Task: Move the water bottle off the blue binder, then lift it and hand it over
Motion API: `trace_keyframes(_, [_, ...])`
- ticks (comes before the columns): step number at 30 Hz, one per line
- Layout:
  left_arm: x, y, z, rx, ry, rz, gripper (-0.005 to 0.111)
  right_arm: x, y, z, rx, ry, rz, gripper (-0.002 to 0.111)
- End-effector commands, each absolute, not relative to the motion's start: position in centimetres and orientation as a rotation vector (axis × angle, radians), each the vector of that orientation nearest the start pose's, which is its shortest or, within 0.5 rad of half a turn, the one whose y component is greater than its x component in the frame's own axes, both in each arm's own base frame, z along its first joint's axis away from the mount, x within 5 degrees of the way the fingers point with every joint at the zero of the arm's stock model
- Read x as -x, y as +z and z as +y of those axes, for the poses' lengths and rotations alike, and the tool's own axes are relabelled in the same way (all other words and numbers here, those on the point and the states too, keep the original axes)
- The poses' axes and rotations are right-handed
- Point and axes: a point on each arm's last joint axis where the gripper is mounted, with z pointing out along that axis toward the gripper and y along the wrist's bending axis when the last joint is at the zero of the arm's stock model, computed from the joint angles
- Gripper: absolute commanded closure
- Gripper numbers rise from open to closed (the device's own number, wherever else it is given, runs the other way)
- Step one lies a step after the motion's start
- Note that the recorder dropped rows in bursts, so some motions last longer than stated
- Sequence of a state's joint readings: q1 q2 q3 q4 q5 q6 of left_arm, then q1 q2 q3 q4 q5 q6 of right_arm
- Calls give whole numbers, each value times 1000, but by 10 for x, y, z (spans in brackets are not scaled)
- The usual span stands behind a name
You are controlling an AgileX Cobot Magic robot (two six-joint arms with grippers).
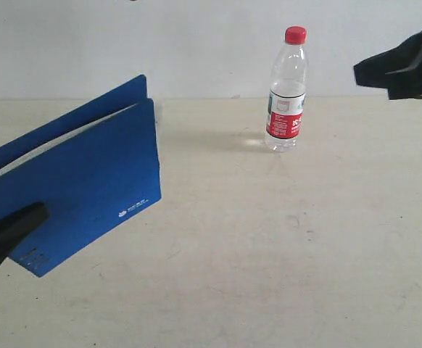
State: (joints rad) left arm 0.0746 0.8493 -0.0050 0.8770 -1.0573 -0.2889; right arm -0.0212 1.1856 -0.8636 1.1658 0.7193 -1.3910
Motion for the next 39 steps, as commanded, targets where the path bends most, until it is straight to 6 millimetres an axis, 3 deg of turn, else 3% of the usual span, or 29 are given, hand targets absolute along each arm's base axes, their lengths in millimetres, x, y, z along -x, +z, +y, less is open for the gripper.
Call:
trace_keyframes(1, [-102, 223, -48, -593, -269, 1272, 102, -199, 339, 41, 518, 353, 1837, 109])
trace_keyframes(7, [-98, 236, -42, -476, -263, 1190, 102, -164, 345, 38, 458, 309, 1753, 109])
trace_keyframes(17, [-121, 277, -39, -434, -289, 1119, 102, -156, 341, 46, 534, 406, 1772, 109])
trace_keyframes(24, [-128, 266, -37, -413, -270, 1224, 101, -153, 340, 49, 571, 443, 1779, 109])
trace_keyframes(28, [-128, 266, -37, -413, -270, 1224, 85, -153, 340, 49, 575, 439, 1777, 109])
trace_keyframes(30, [-129, 263, -35, -401, -258, 1266, 63, -153, 340, 49, 575, 439, 1777, 109])
trace_keyframes(32, [-133, 255, -31, -366, -233, 1362, 57, -153, 340, 49, 575, 439, 1777, 109])
trace_keyframes(33, [-134, 252, -30, -356, -214, 1400, 57, -153, 340, 49, 575, 439, 1777, 109])
trace_keyframes(35, [-137, 246, -21, -242, -182, 1489, 69, -153, 340, 49, 575, 439, 1777, 109])
trace_keyframes(36, [-141, 245, -9, -95, -133, 1509, 89, -153, 340, 49, 577, 441, 1778, 109])
trace_keyframes(37, [-143, 245, -4, -44, -99, 1508, 98, -153, 340, 49, 577, 441, 1778, 109])
trace_keyframes(39, [-148, 246, 8, 55, 4, 1486, 102, -153, 339, 50, 585, 450, 1779, 109])
